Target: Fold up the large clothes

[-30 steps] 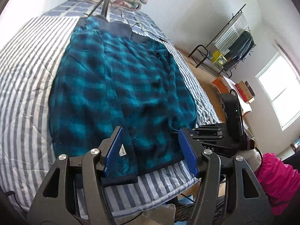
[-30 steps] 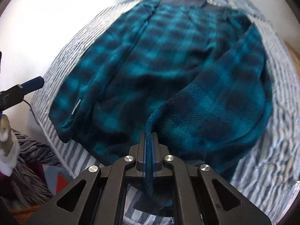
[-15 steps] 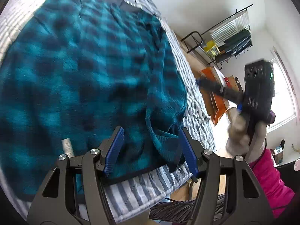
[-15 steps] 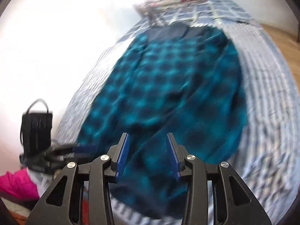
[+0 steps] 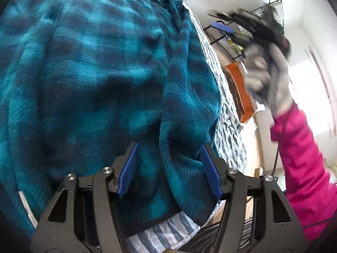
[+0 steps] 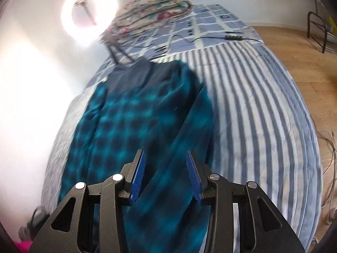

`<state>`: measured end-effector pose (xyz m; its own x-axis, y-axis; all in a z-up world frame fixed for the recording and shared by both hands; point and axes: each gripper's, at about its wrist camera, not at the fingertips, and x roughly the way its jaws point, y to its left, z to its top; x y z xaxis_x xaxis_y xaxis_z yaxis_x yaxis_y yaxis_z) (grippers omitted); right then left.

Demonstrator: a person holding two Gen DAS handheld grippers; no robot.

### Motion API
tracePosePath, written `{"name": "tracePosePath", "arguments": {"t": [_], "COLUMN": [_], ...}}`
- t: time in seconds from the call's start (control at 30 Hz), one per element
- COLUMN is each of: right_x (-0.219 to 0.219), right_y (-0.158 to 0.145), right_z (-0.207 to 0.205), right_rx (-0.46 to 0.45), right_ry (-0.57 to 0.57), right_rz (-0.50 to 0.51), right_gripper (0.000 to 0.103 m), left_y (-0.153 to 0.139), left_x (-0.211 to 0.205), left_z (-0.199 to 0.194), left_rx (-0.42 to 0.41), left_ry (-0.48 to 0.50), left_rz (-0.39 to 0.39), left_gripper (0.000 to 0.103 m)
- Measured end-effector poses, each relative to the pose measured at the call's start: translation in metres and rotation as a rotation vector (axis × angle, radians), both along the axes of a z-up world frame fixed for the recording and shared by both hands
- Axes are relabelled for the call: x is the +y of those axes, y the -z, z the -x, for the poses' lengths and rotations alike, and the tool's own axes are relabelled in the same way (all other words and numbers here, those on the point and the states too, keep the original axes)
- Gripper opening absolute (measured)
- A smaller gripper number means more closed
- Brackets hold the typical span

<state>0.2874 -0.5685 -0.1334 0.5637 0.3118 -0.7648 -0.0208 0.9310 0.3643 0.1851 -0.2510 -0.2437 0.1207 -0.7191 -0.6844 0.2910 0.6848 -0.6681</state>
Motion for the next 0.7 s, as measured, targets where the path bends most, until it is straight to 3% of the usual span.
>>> {"name": "tracePosePath", "arguments": {"t": [0.03,0.1,0.17,0.33,0.4,0.7], "right_x": [-0.002,-0.007,-0.014,-0.02,-0.022,-0.027], "right_y": [0.004,0.01,0.02,0.042,0.049,0.028], "right_z": [-0.012,-0.029,-0.05,-0.083,-0.092,-0.077], "right_rx": [0.005,0.017,0.038,0.084,0.097,0.029], "right_ry": [0.017,0.038,0.068,0.108,0.115,0.132], "right_rz": [0.014,0.022,0.029,0.048,0.048,-0.043], "right_gripper": [0.039,0.039,0.039,0.034,0.012,0.008], "left_y": [0.0,0.001,-0.001,-0.008,-0.012,-0.013], "left_x": [-0.002,-0.007,-0.012,-0.022,-0.025,-0.024], "left_z": [0.0,0.0,0.0,0.003,0.005,0.011], "left_rx": [-0.008,-0.022,-0.04,-0.093,-0.115,-0.133], "left_ry": [0.012,0.038,0.05,0.086,0.098,0.124], "left_rz": [-0.005,-0.015,-0.027,-0.023,-0.02,0.012], "left_gripper": [0.043,0.019,0.006,0.003,0.002,0.001]}}
